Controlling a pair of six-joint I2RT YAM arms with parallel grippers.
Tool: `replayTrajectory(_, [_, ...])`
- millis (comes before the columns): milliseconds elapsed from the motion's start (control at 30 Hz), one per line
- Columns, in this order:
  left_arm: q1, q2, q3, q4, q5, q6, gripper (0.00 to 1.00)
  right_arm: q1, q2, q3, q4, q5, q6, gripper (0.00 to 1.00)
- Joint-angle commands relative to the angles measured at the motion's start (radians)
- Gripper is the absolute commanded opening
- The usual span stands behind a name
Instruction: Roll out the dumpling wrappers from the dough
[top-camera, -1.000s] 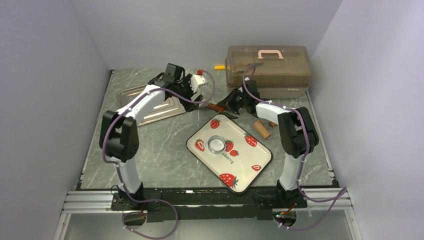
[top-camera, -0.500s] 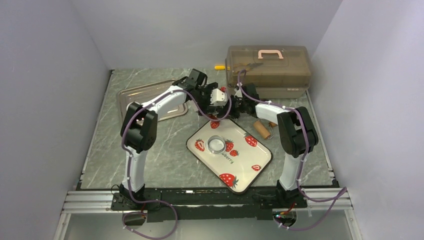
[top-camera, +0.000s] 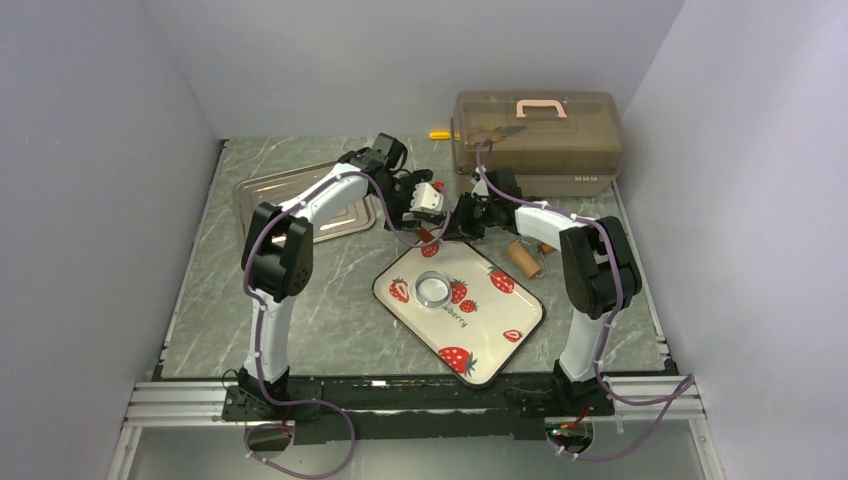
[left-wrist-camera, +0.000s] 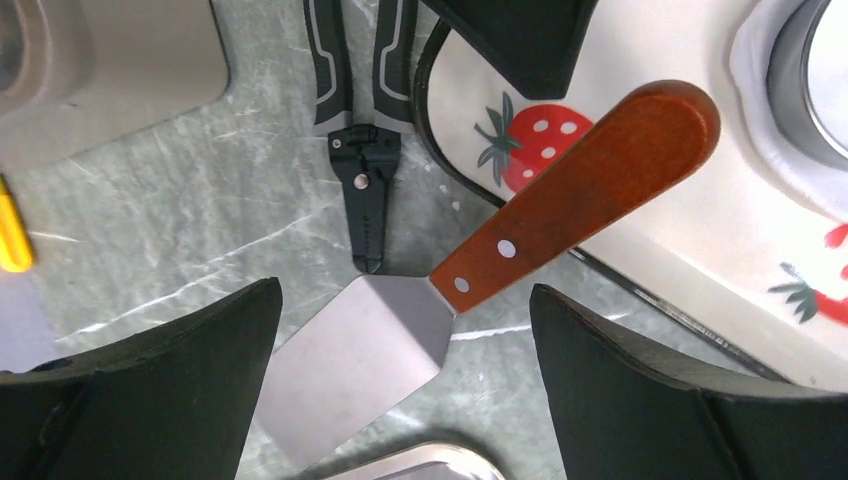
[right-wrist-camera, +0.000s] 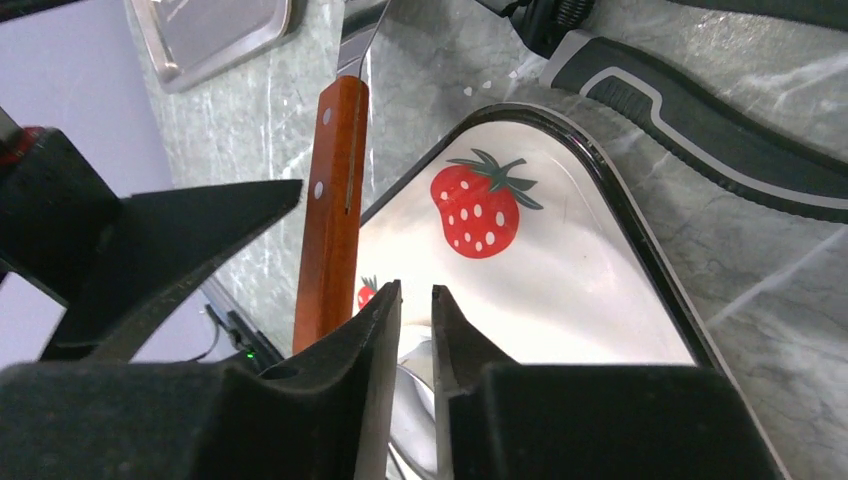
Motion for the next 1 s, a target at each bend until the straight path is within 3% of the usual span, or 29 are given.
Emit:
replayTrajectory(0, [-0.015,0.013,0.069,-0.117,-0.03,0.159,1.0,-0.003,-0.078,0.01,-0.035,0.03,-0.067,0.23])
replayTrajectory(233, [-0.037,0.093,0.107,-0.094,-0.089,0.163,0.99,-0.005,-0.102,0.017,-0.06,0.045,-0.081,0.33])
replayTrajectory(333, [-0.038,0.116,0.123,-0.082,-0.097,0.151,0.91,-0.007,-0.125,0.024,-0.095,0.075,-0.095,0.38])
replayTrajectory(400, [-0.038,0.123,0.125,-0.075,-0.099,0.145,0.78,-0.011,-0.14,0.03,-0.135,0.111,-0.095,0.41])
replayTrajectory(500, [-0.039,0.12,0.112,-0.039,-0.103,0.12,0.49,-0.021,-0.192,0.001,-0.131,0.143,-0.085,0.5])
replayTrajectory(533, [-0.039,0.115,0.108,-0.024,-0.102,0.105,0.35,-0.023,-0.212,-0.011,-0.117,0.156,-0.08,0.53])
replayTrajectory(567, [-0.04,0.107,0.101,0.002,-0.107,0.072,0.1,-0.024,-0.231,-0.017,-0.119,0.17,-0.079,0.55])
replayTrajectory(600, [-0.043,0.094,0.093,0.049,-0.12,0.007,0.0,-0.026,-0.244,-0.016,-0.131,0.187,-0.079,0.55])
replayTrajectory(767, [-0.046,-0.008,0.031,0.232,-0.164,-0.269,0.0,-0.029,-0.322,-0.029,-0.108,0.248,-0.073,0.57])
replayTrajectory(833, [-0.048,-0.054,-0.012,0.324,-0.208,-0.394,0.0,-0.03,-0.371,-0.054,-0.042,0.253,-0.048,0.58])
replayTrajectory(967, [-0.063,-0.111,-0.023,0.359,-0.236,-0.552,0.0,-0.015,-0.44,-0.099,0.127,0.275,0.014,0.58])
